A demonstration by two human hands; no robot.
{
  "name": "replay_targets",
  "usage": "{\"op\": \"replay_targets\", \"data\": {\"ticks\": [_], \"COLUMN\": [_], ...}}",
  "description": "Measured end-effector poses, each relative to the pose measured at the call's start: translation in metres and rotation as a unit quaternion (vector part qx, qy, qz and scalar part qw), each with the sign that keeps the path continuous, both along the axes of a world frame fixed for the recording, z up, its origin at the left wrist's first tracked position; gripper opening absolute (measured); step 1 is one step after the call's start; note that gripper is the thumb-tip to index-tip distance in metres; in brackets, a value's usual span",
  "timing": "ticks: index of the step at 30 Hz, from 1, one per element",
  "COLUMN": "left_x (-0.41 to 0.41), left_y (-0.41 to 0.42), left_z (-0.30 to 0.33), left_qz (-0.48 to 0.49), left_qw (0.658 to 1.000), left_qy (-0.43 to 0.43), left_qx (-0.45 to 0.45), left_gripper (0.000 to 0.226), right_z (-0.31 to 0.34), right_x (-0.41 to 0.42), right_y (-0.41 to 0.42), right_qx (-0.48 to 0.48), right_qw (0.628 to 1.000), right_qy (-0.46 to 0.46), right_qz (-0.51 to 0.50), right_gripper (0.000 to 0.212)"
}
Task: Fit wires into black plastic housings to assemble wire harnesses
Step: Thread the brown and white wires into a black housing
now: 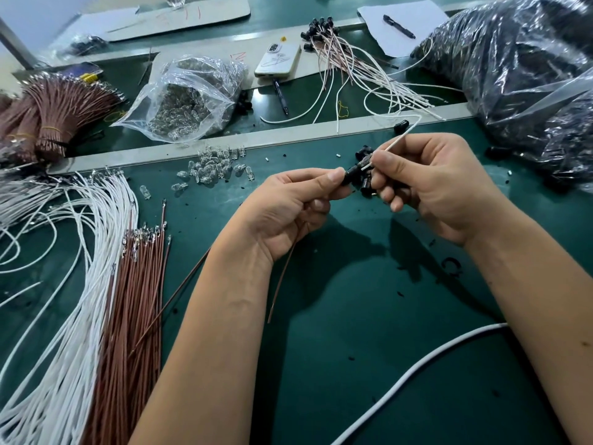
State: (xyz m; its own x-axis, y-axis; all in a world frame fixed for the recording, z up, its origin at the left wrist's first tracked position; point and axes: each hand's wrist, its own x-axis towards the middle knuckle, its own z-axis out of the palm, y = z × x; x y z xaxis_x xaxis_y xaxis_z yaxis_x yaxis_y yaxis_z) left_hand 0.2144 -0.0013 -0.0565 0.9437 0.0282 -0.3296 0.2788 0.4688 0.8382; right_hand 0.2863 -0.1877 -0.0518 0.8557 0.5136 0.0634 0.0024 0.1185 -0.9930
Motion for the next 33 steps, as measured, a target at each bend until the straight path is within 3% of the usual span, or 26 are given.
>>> {"op": "replay_targets", "data": {"ticks": [7,12,22,27,33], "left_x": [0.0001,-0.0021,-0.0022,-0.0013,-0.0019], "left_y": [-0.0005,-0.0001,-0.0007,-0.0012,0.0023], "left_z": [-0.0008,-0.0003,-0.0016,-0.0009,-0.0018], "left_qz": [0.012,-0.008,0.001,-0.009,0.012], "left_qw": [1.000,0.999,0.996,0.998,0.996], "left_qy": [-0.006,-0.015,-0.022,-0.041,-0.043], "left_qx": [0.006,0.031,0.091,0.050,0.076], "left_gripper": [0.007,0.020,0.008,0.012,0.013], "right_z": [-0.0030,-0.0040,-0.0028,-0.0019,-0.0044], "right_x": [-0.0014,-0.0029,-0.0032,-0.0025,-0.0025], "right_y": [0.0025,0.0049,0.0040,0.0043,0.0048], "right_qx": [-0.017,-0.022,-0.033,-0.001,-0.027], "right_qw": [1.000,0.999,0.999,1.000,0.999], "right_qy": [-0.019,-0.032,-0.016,0.000,-0.020], "right_qz": [-0.008,-0.025,-0.011,-0.024,-0.010], "right_gripper": [0.019,0.011,0.012,0.011,0.011]}}
